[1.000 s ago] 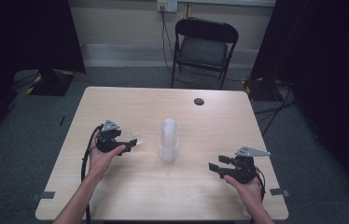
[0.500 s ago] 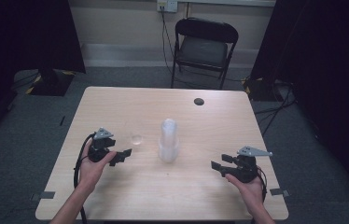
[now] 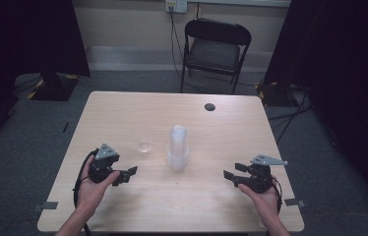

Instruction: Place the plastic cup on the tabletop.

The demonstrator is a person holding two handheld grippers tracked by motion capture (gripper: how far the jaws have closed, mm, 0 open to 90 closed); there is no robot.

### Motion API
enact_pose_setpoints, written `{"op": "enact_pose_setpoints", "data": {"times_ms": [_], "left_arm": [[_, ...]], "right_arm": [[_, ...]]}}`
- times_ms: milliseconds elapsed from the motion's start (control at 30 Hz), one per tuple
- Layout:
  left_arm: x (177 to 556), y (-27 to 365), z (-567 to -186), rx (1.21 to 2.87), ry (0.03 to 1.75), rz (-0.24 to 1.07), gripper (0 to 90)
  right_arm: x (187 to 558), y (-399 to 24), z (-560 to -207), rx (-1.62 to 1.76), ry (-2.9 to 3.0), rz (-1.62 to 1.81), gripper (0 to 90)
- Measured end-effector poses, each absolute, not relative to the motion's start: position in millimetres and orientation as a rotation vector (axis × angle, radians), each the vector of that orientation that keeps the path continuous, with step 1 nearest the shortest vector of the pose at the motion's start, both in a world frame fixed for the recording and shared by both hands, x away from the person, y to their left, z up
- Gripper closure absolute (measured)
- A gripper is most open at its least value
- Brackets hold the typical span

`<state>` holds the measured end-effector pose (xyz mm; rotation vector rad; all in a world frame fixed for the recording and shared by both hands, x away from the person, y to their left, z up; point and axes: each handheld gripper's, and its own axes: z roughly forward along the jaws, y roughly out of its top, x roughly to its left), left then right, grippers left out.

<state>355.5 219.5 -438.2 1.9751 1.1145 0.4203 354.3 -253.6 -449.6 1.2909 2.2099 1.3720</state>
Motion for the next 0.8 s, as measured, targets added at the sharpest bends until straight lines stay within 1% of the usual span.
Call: {"op": "enact_pose_setpoints", "data": {"times_ms": [200, 433, 500, 567, 633, 700, 800], "left_arm": [[336, 215, -438, 1.990, 1.092, 0.488, 15.9], [327, 220, -454, 1.970, 1.124, 0.467, 16.0], [326, 224, -461, 1.946, 1.126, 0.488, 16.4], [325, 226, -467, 1.937, 1.155, 0.455, 16.7], [323, 225, -469, 1.937, 1.155, 0.428, 17.1], [321, 222, -468, 1.943, 1.144, 0.444, 17.1], [322, 220, -464, 1.953, 1.109, 0.434, 17.1]], "right_arm": [[354, -254, -451, 1.293, 2.218, 1.359, 33.9], [354, -252, -453, 1.280, 2.228, 1.345, 33.6], [354, -252, -453, 1.284, 2.225, 1.344, 33.5], [354, -252, -453, 1.272, 2.225, 1.346, 33.2], [354, -251, -454, 1.266, 2.237, 1.334, 33.2], [354, -250, -456, 1.261, 2.239, 1.319, 32.7], [356, -250, -460, 1.271, 2.249, 1.302, 31.5]]}}
